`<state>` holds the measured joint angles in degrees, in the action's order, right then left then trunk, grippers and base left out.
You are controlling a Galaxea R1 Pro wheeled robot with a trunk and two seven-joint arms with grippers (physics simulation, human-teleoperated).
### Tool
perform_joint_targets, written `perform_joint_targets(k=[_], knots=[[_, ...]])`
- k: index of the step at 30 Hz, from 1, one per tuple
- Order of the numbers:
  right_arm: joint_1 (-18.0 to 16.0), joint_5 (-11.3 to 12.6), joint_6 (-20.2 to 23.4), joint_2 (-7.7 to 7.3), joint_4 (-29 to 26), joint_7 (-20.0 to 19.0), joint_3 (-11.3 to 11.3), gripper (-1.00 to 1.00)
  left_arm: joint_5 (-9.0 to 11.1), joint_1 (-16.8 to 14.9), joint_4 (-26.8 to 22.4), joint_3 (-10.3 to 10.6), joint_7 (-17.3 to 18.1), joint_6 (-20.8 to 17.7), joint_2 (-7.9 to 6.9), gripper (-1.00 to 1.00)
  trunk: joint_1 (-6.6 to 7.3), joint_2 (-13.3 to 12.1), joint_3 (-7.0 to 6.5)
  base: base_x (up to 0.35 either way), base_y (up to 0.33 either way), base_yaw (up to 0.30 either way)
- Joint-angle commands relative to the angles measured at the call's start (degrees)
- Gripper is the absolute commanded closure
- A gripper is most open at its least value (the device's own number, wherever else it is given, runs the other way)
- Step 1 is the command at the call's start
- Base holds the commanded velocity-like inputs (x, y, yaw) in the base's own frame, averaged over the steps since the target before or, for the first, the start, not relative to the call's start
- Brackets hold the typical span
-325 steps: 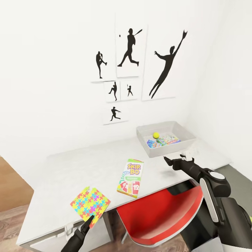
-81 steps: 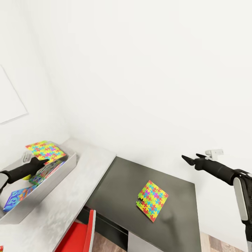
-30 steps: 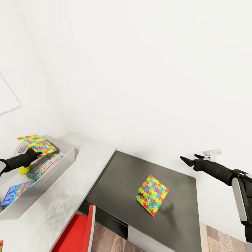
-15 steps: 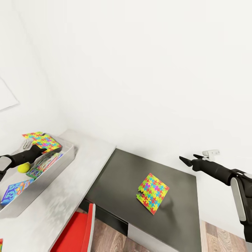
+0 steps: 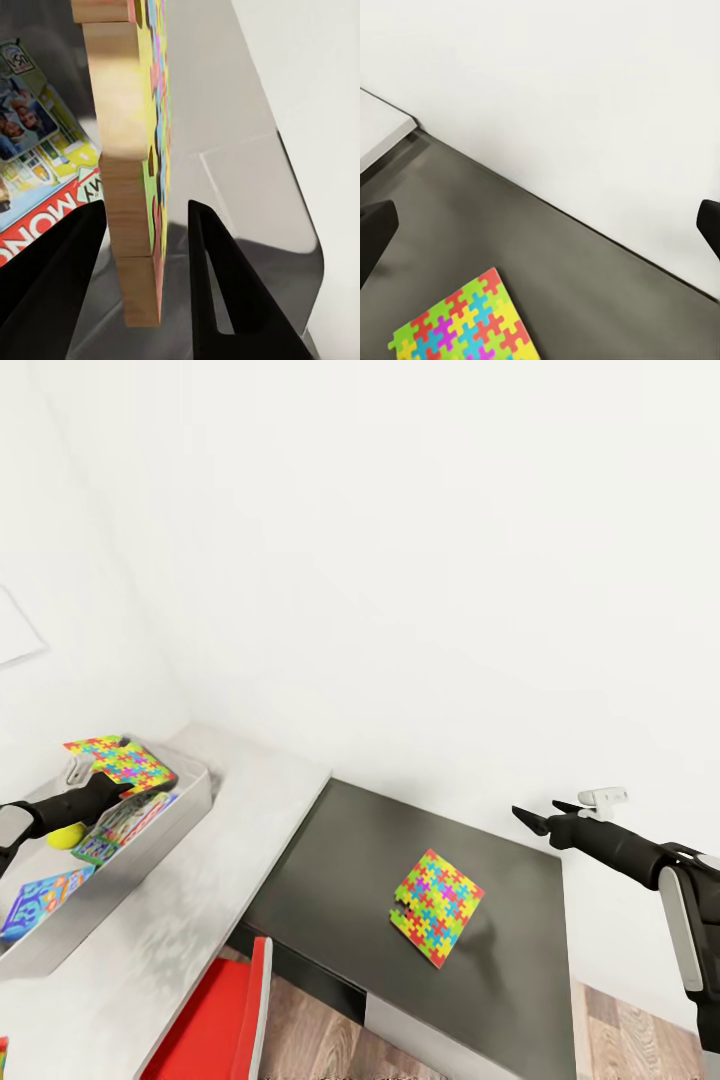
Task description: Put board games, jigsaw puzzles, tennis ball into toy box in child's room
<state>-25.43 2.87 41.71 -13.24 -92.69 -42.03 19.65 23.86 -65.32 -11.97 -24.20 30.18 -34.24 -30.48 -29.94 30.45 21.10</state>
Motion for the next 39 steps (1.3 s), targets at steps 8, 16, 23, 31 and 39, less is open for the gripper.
perform_joint_targets(k=[8, 16, 23, 31, 39], knots=[[-0.05, 0.3, 0.48, -0.04, -0.03, -0.07, 0.09, -1.0, 0.21, -0.07, 0.02, -0.24, 0.12, -0.38, -0.09, 1.0, -0.02, 0.09, 0.82, 0.0, 0.0, 0.0], [-0.05, 0.3, 0.48, -0.12, -0.03, -0.07, 0.05, -1.0, 0.23, -0.08, 0.02, -0.29, 0.14, -0.52, -0.25, 1.0, -0.02, 0.09, 1.55, 0.0, 0.0, 0.0], [-0.05, 0.3, 0.48, -0.13, -0.03, -0.07, 0.05, -1.0, 0.23, -0.13, 0.02, -0.32, 0.15, -0.68, -0.33, 1.0, -0.02, 0.09, 2.18, 0.0, 0.0, 0.0], [-0.05, 0.3, 0.48, -0.23, -0.03, -0.07, 0.08, -1.0, 0.23, -0.16, 0.02, -0.32, 0.15, -0.82, -0.43, 1.0, -0.02, 0.09, 2.91, 0.0, 0.0, 0.0], [-0.05, 0.3, 0.48, -0.29, -0.03, -0.07, 0.1, -1.0, 0.23, -0.16, 0.02, -0.32, 0.15, -0.82, -0.53, 1.0, -0.02, 0.09, 3.64, 0.0, 0.0, 0.0]])
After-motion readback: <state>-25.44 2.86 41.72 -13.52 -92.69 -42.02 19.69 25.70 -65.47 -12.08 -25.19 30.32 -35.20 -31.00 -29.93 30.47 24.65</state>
